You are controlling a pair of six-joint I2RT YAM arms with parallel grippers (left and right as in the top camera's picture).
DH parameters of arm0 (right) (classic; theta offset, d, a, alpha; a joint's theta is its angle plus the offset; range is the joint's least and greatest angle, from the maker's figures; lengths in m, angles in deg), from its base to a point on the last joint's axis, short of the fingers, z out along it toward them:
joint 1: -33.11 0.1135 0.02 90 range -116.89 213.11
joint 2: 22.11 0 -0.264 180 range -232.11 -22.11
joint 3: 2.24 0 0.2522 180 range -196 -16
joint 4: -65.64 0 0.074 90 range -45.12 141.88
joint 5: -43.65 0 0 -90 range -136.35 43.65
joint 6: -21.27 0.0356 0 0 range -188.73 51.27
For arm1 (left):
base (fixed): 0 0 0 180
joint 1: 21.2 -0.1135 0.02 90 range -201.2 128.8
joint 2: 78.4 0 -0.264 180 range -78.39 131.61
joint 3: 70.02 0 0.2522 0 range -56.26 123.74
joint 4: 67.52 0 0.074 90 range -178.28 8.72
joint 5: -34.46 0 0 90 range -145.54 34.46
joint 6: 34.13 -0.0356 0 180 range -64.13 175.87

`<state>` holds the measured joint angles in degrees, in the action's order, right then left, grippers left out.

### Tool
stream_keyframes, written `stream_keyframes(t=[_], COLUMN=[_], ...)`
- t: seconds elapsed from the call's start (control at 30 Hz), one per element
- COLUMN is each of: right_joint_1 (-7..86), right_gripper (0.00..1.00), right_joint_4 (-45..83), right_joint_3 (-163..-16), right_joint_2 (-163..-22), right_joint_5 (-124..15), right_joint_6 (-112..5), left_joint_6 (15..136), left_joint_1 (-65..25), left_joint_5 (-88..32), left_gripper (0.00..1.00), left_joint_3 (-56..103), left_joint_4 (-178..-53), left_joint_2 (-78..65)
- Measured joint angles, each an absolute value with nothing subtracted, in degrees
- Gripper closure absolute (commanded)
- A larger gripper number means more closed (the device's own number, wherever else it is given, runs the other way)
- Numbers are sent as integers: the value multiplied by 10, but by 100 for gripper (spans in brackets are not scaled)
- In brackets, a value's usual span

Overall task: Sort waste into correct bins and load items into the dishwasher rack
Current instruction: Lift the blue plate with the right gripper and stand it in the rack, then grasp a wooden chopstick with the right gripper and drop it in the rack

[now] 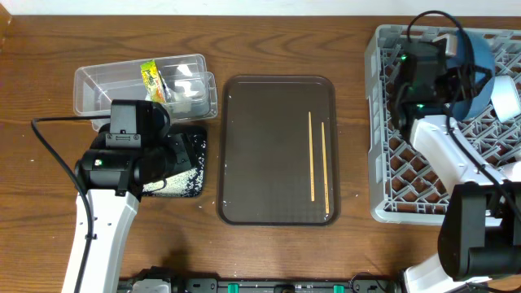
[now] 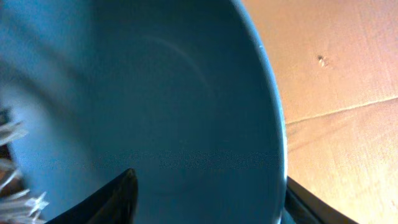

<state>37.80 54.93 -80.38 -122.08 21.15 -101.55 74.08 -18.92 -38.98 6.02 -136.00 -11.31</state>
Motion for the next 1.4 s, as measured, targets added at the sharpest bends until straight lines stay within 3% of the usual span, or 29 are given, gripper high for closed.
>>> stream_keyframes(t=[0.23,0.37,0.6,0.8,1.07,1.2,1.4], right_joint_1=[396,396,396,405,454,490,542], right_gripper=[30,23,18,32,39,49,50], right_joint_4=[500,474,380,263,158,137,118], right_joint_3=[-803,-803,-799,-799,-799,-799,-799], right_joint_2=[-1220,-1209,-1108,-999,-981,-1001,-1078], right_joint_5=[223,205,55,-141,-409,-470,-502], right_joint_6=[-960,-942,-896,-831,-693,-633,-573], left_joint_6=[741,741,741,741,741,741,741], left_joint_1=[-189,-189,-189,-189,-189,-189,-189], left_joint_5=[-390,-390,-390,-390,-390,-390,-390], left_gripper=[43,43,43,43,43,43,43], left_joint_3=[60,60,60,60,60,60,60], left_joint_4=[-1360,-1360,-1360,-1360,-1360,-1360,-1360], left_joint_2=[-113,-113,-113,-113,-113,-113,-113])
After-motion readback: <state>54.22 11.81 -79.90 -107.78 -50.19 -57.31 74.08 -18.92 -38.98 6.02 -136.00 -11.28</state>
